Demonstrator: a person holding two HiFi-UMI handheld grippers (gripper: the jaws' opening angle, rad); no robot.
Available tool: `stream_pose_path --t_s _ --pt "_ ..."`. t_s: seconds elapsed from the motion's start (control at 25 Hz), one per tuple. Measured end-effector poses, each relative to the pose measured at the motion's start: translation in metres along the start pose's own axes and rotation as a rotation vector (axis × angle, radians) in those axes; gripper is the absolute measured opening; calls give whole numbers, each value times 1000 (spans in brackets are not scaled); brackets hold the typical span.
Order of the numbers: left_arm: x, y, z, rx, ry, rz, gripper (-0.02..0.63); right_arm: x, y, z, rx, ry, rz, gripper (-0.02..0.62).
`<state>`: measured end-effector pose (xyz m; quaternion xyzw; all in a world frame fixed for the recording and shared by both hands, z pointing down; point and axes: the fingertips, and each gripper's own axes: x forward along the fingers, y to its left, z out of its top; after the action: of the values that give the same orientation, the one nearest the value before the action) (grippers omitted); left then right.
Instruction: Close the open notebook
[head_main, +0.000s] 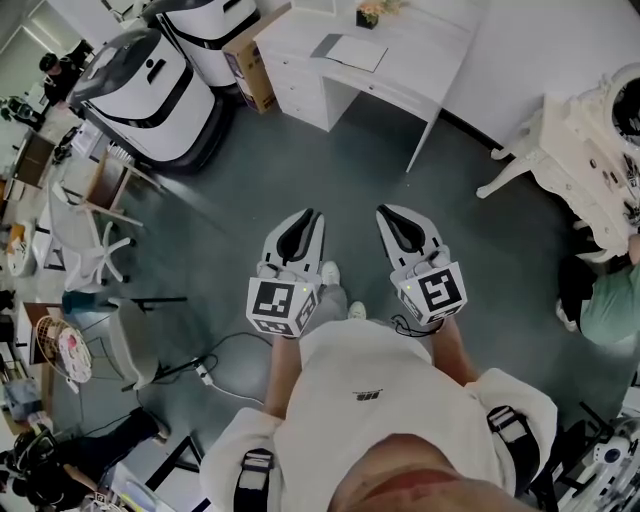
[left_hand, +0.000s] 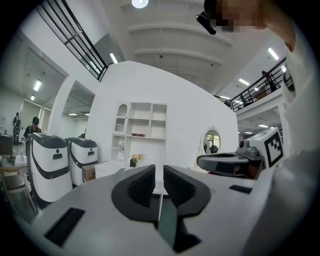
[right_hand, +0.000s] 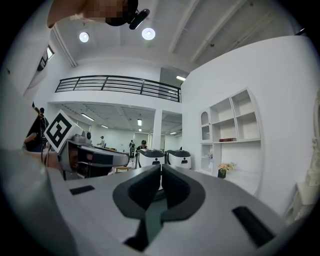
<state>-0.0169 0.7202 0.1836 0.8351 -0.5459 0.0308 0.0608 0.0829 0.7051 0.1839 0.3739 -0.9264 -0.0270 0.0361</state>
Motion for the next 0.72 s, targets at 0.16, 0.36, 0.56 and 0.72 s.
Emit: stream_pose_path --t_s 0.16,0.36,0.56,0.72 --pt "14 15 0 -3 1 6 0 20 -3 -2 -7 3 14 -2" --pt "43 42 -1 -13 1 1 0 55 -18 -9 -12 14 11 -2" --pt "86 66 8 -11 11 -18 0 95 -46 -6 -18 26 7 -3" --pt "118 91 16 -6 19 -30 0 129 -68 -8 -12 38 -5 -3"
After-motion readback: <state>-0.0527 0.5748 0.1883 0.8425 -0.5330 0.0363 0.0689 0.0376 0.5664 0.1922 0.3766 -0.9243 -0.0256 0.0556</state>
